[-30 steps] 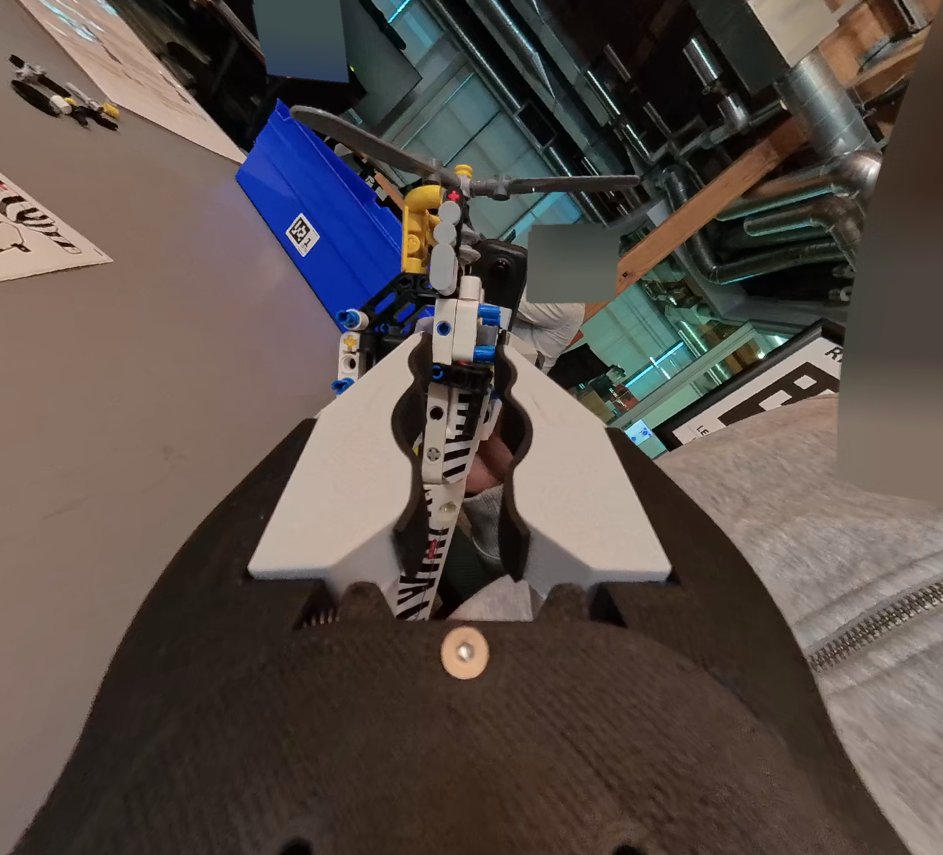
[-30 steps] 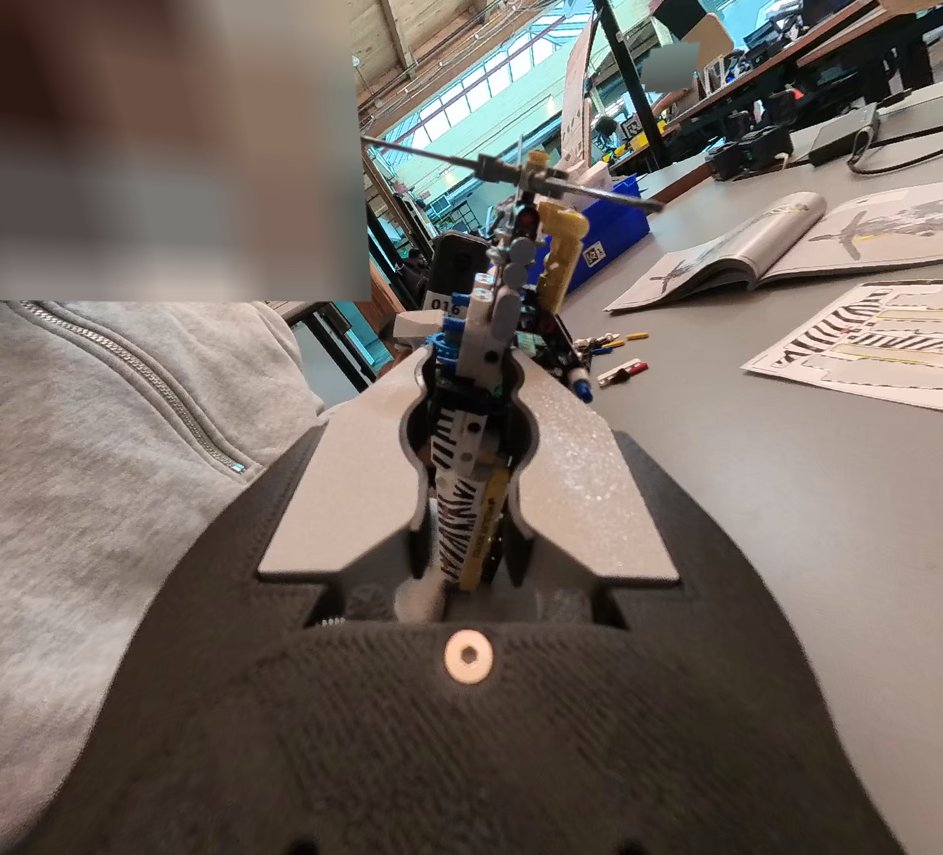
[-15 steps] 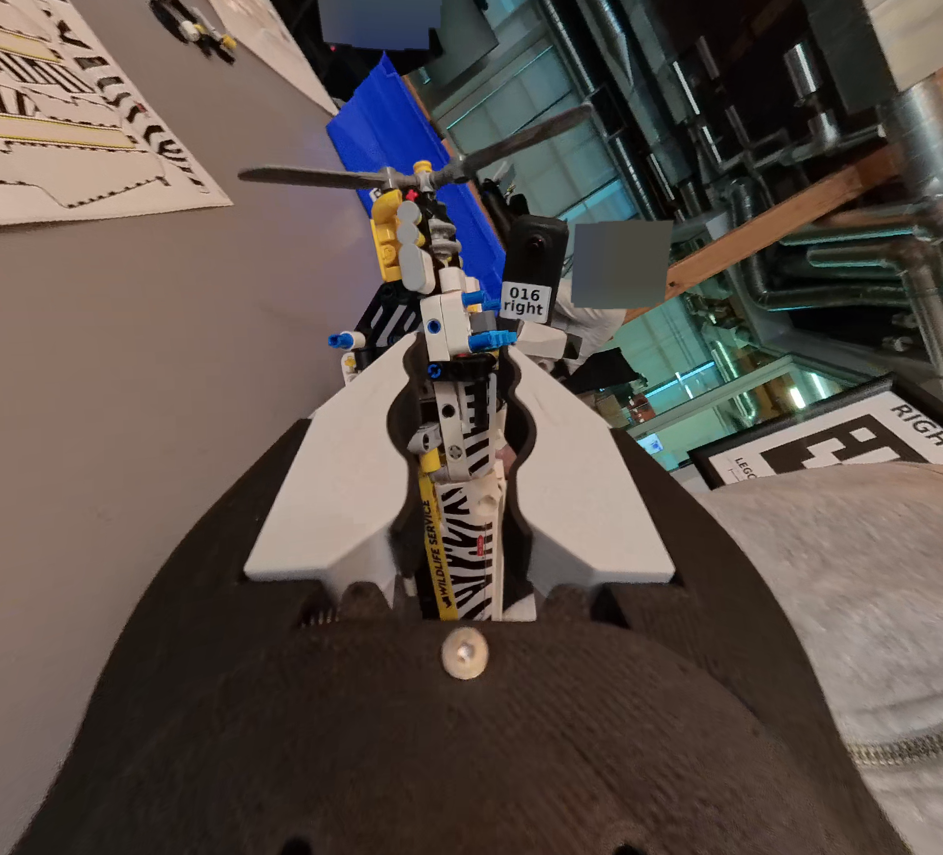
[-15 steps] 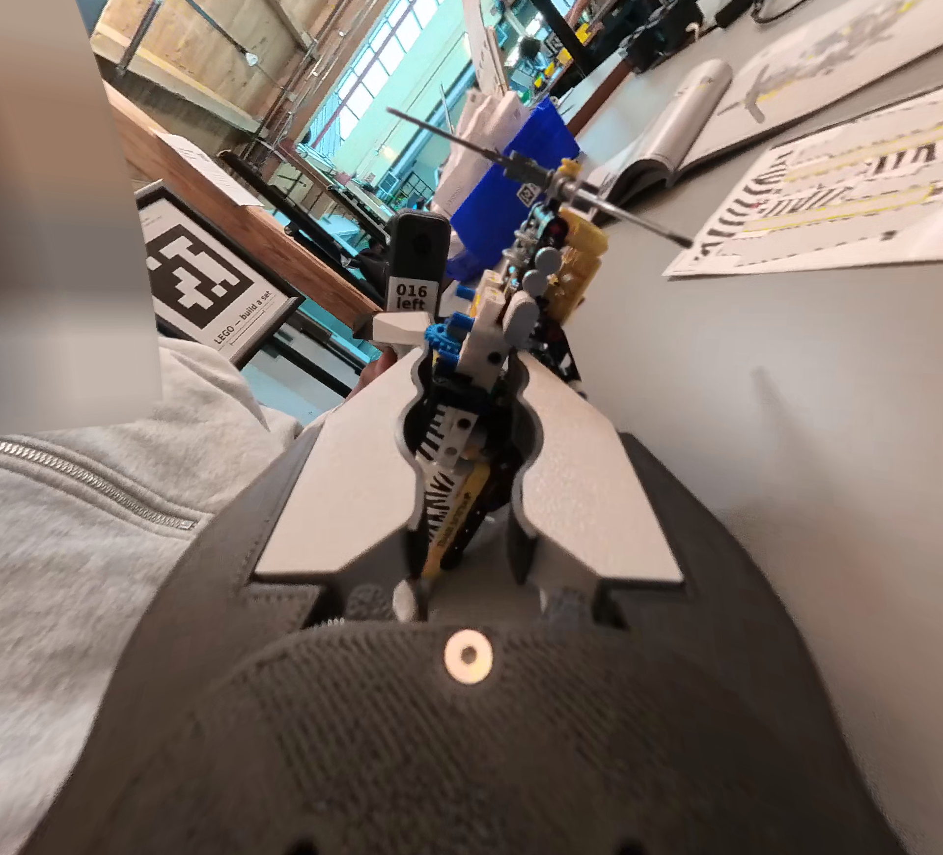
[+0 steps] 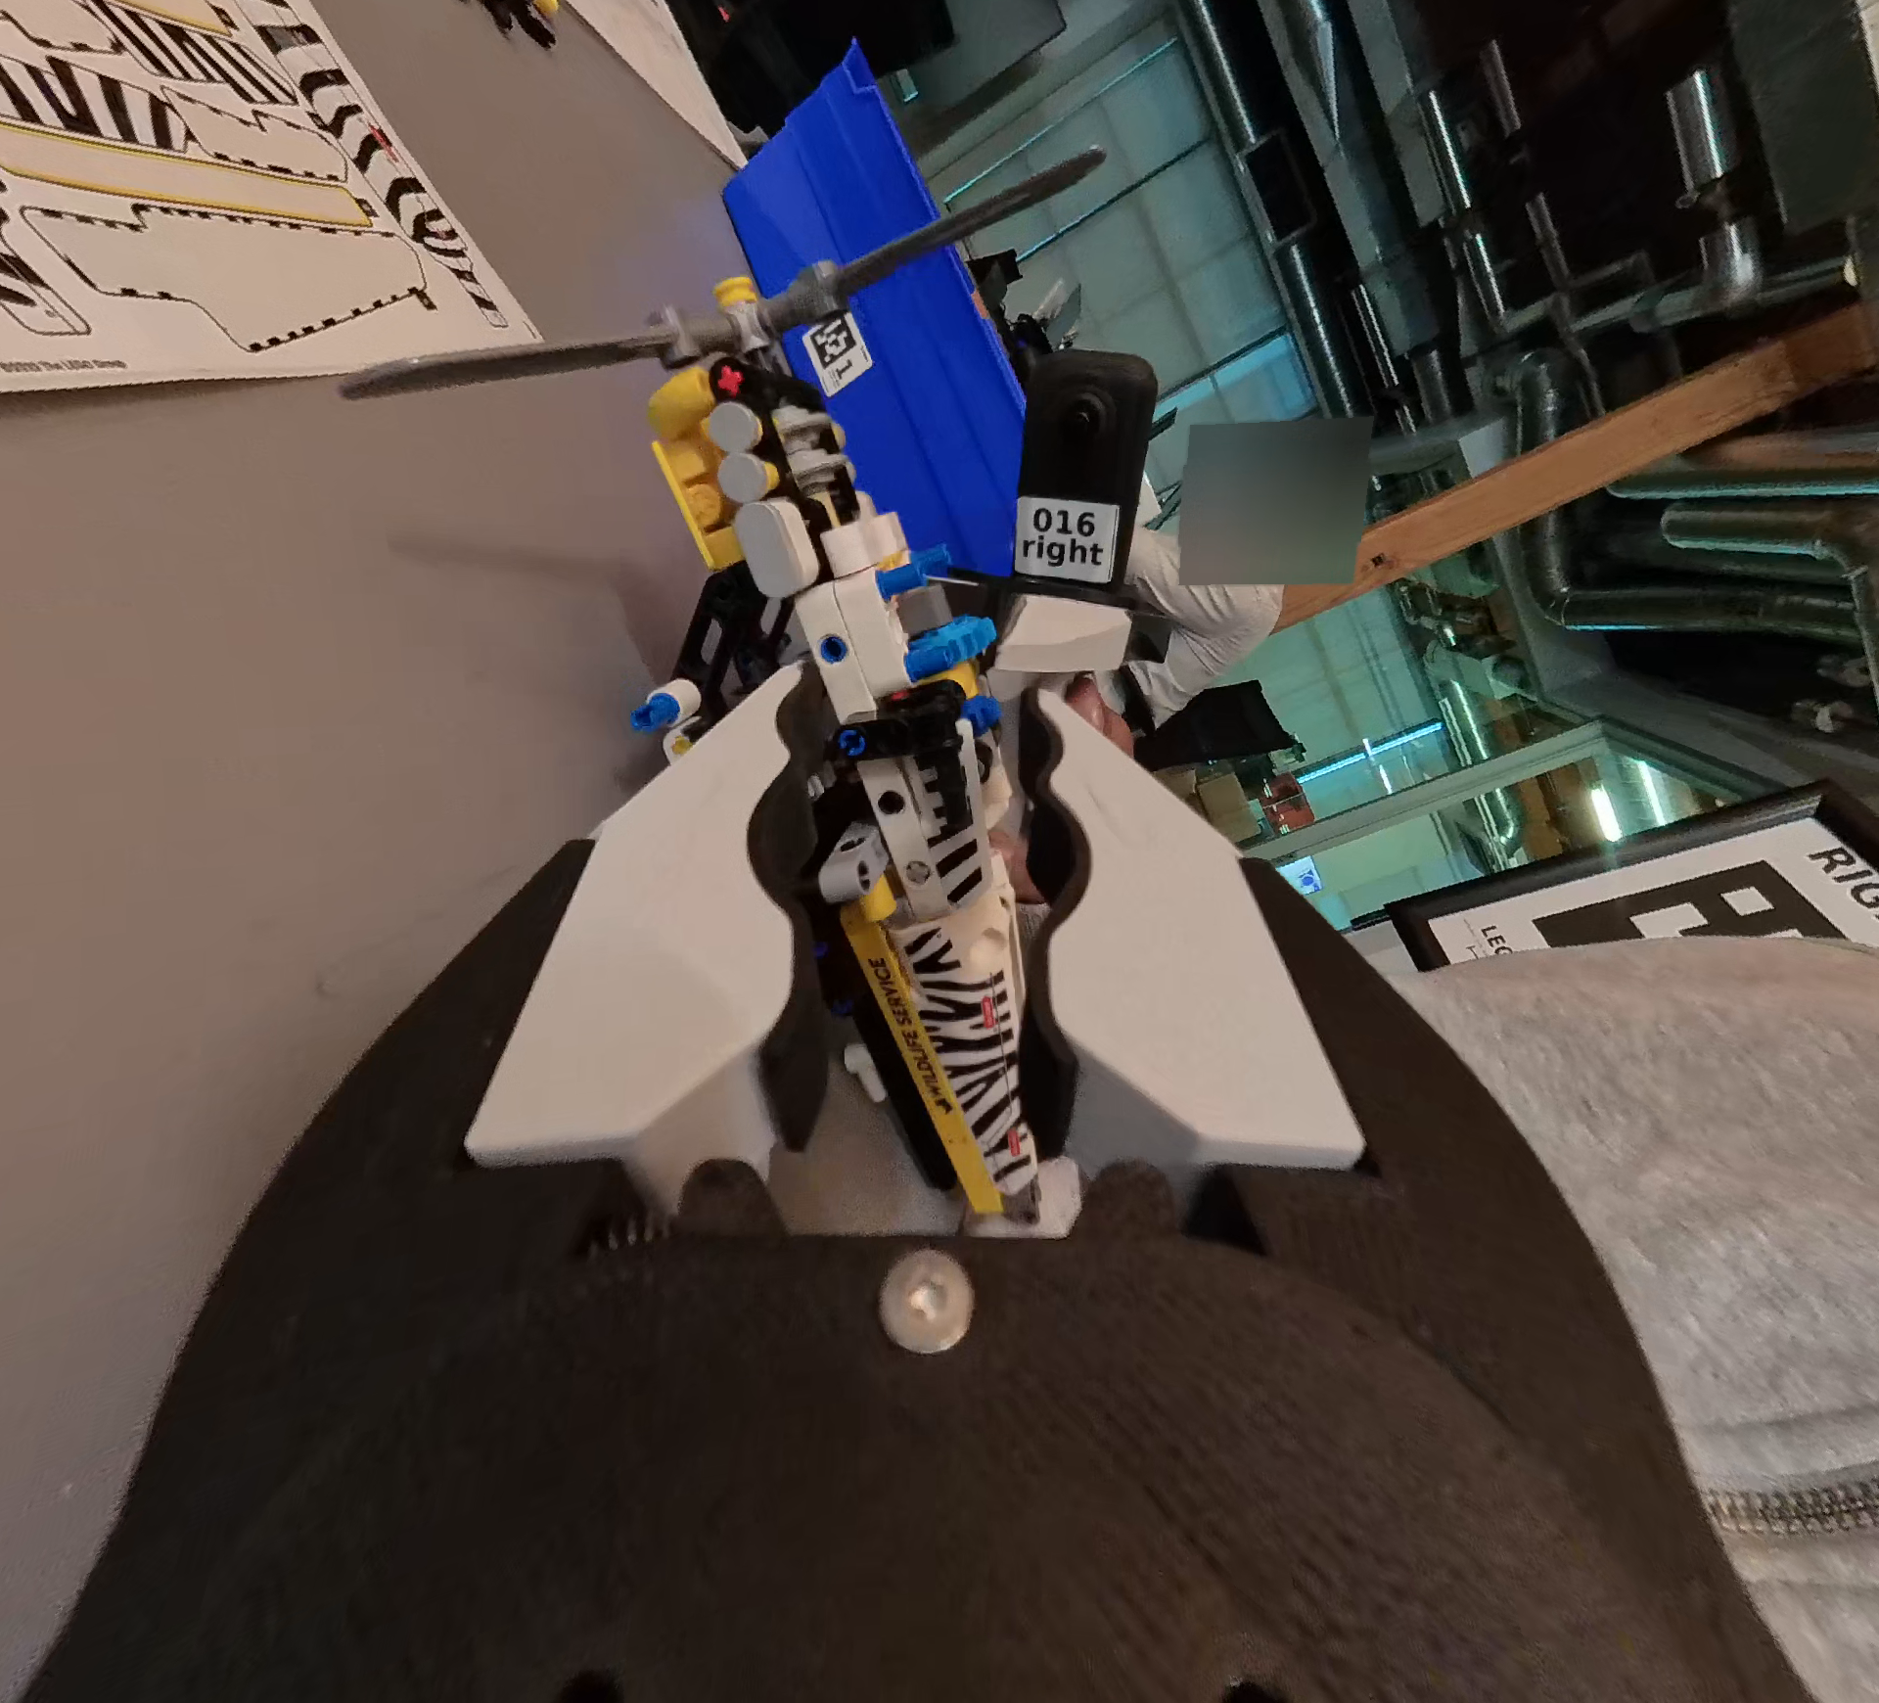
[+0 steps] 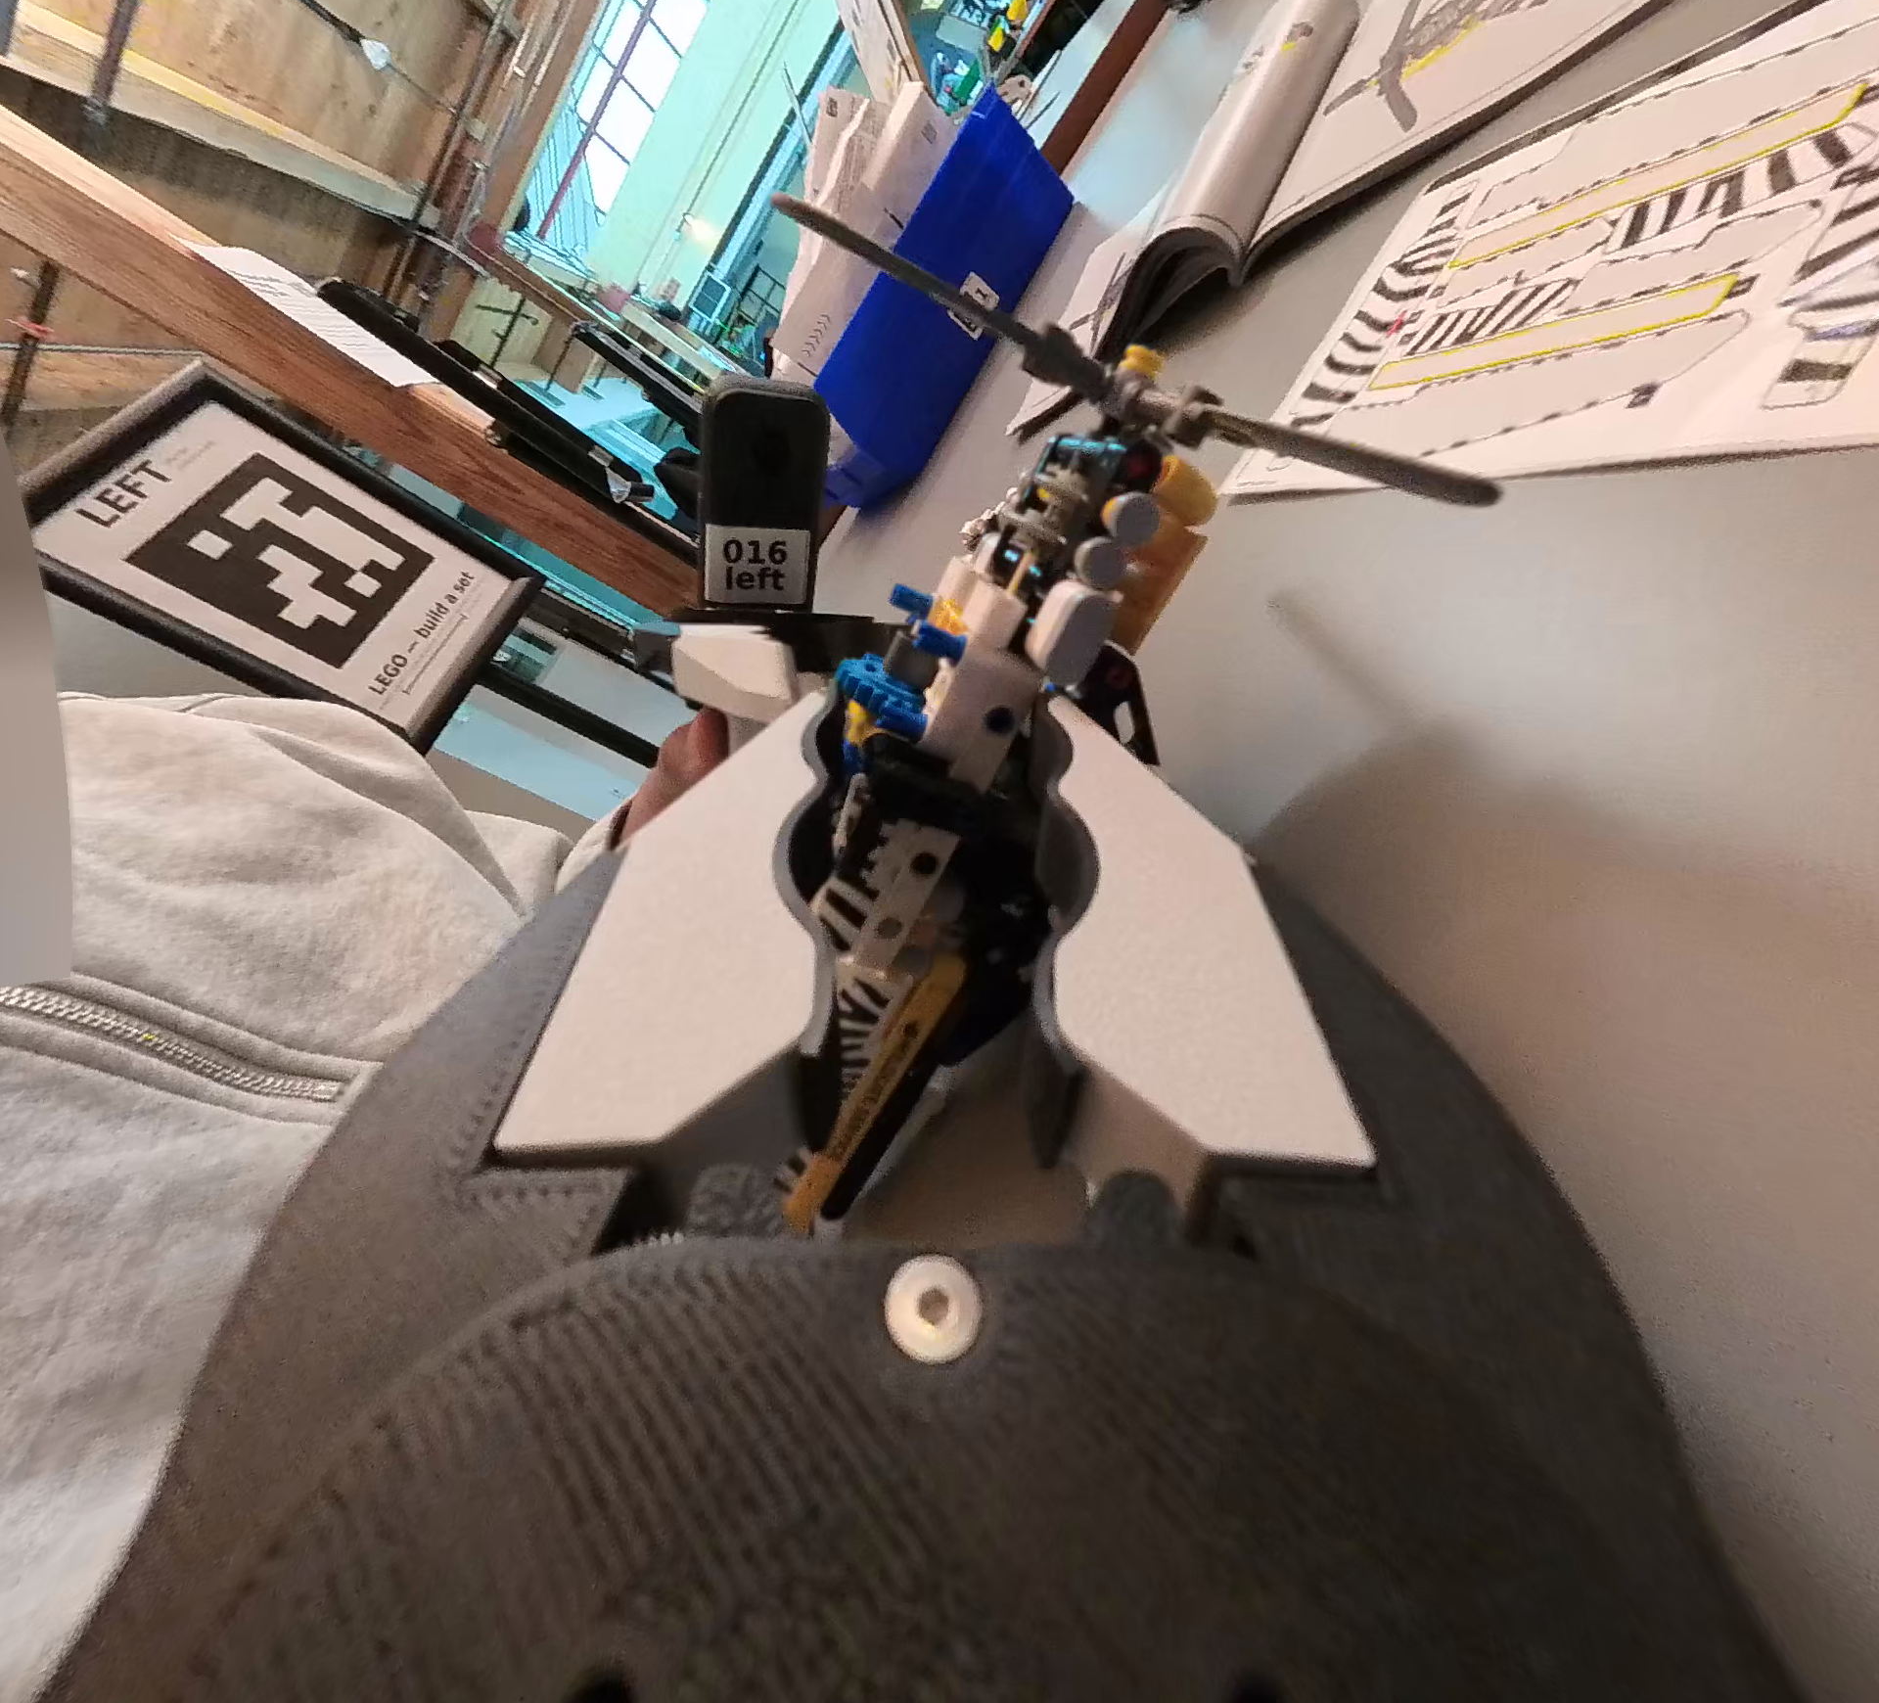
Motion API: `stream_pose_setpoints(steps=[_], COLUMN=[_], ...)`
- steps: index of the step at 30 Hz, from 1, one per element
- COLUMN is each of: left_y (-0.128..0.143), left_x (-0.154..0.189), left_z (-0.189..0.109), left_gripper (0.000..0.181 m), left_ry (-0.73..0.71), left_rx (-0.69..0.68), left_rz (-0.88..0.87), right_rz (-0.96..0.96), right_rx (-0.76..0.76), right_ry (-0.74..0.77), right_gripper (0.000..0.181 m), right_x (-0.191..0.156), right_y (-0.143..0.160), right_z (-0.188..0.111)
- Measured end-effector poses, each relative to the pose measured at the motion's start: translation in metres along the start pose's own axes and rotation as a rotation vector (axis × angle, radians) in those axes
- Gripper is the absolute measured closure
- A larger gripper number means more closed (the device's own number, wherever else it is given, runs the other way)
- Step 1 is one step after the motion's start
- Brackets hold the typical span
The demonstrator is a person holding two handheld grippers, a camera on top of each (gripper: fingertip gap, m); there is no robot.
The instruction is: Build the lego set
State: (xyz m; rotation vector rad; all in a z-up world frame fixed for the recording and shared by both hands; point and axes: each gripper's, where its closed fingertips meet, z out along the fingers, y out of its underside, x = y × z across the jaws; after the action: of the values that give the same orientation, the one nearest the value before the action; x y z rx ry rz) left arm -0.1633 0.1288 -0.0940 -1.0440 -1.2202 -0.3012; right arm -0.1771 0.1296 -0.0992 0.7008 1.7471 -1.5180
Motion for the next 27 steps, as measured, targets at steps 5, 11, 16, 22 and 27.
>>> stream_pose_setpoints(steps=[5, 11, 16, 22, 27], left_y=[0.004, 0.01, 0.014, 0.011, 0.003], left_x=[-0.003, -0.007, -0.009, -0.006, -0.006], left_z=[0.0, -0.003, -0.007, -0.015, -0.025], left_gripper=[0.141, 0.141, 0.14, 0.142, 0.142], left_ry=[-0.013, -0.02, -0.031, -0.06, -0.066], left_rx=[-0.014, -0.052, -0.069, -0.057, -0.021], left_rz=[-0.01, -0.028, -0.031, 0.029, 0.039], right_rz=[-0.03, -0.031, -0.027, -0.034, -0.021], right_rx=[-0.018, -0.054, -0.077, -0.07, -0.05], right_ry=[0.032, 0.05, 0.059, 0.056, 0.052], right_gripper=[0.146, 0.145, 0.145, 0.143, 0.14], right_x=[0.004, 0.007, 0.008, 0.007, 0.006], right_y=[0.0, 0.004, 0.008, 0.007, 0.005], right_z=[0.004, 0.007, 0.011, 0.011, 0.008])
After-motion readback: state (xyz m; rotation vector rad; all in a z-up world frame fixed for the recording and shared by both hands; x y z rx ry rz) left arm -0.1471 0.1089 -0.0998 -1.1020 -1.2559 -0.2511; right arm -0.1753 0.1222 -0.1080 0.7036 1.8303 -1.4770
